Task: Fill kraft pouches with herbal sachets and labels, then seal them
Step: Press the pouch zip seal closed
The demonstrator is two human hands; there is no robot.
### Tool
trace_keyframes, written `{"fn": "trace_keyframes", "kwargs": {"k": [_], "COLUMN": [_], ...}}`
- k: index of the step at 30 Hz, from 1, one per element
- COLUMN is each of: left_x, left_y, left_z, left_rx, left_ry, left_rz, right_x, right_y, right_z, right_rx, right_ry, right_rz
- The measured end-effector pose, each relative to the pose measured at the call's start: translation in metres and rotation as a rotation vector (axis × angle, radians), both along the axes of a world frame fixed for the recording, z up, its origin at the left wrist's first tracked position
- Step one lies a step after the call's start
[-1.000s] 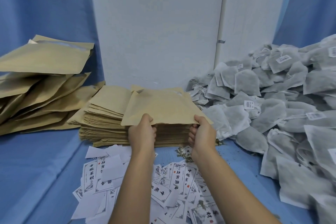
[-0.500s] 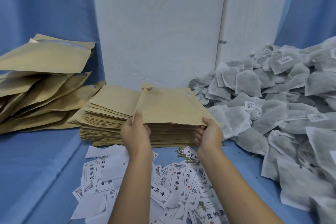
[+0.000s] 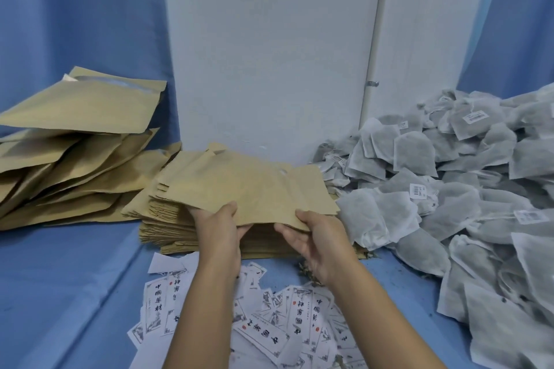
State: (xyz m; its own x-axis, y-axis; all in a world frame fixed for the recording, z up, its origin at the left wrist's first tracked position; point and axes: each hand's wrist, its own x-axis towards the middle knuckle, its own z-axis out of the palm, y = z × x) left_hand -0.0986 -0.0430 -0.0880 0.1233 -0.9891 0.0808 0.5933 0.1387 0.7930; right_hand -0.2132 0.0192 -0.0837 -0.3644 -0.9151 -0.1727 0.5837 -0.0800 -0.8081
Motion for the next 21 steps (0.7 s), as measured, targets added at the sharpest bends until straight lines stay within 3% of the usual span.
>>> {"fn": "trace_keyframes", "kwargs": {"k": [10, 14, 19, 21], "left_x": [0.094, 0.148, 0.193, 0.205], "left_y": [-0.058, -0.099, -0.16, -0.179], "left_z": [0.093, 0.126, 0.124, 0.119], "left_rx": [-0.155, -0.209, 0.099, 0.14], "left_ry": [0.17, 0.29, 0.042, -0.003], "left_rz": [0.075, 0.044, 0.203, 0.218], "right_x": [0.09, 0.145, 0.201, 0.212], "right_y": [-0.088, -0.148, -0.227, -0.243], "right_z": [0.076, 0.11, 0.126, 0.125], "right_rx": [-0.233, -0.197, -0.029, -0.013], "right_ry": [0.15, 0.207, 0.046, -0.003], "right_rz": [0.194, 0.23, 0.242, 0.226]}}
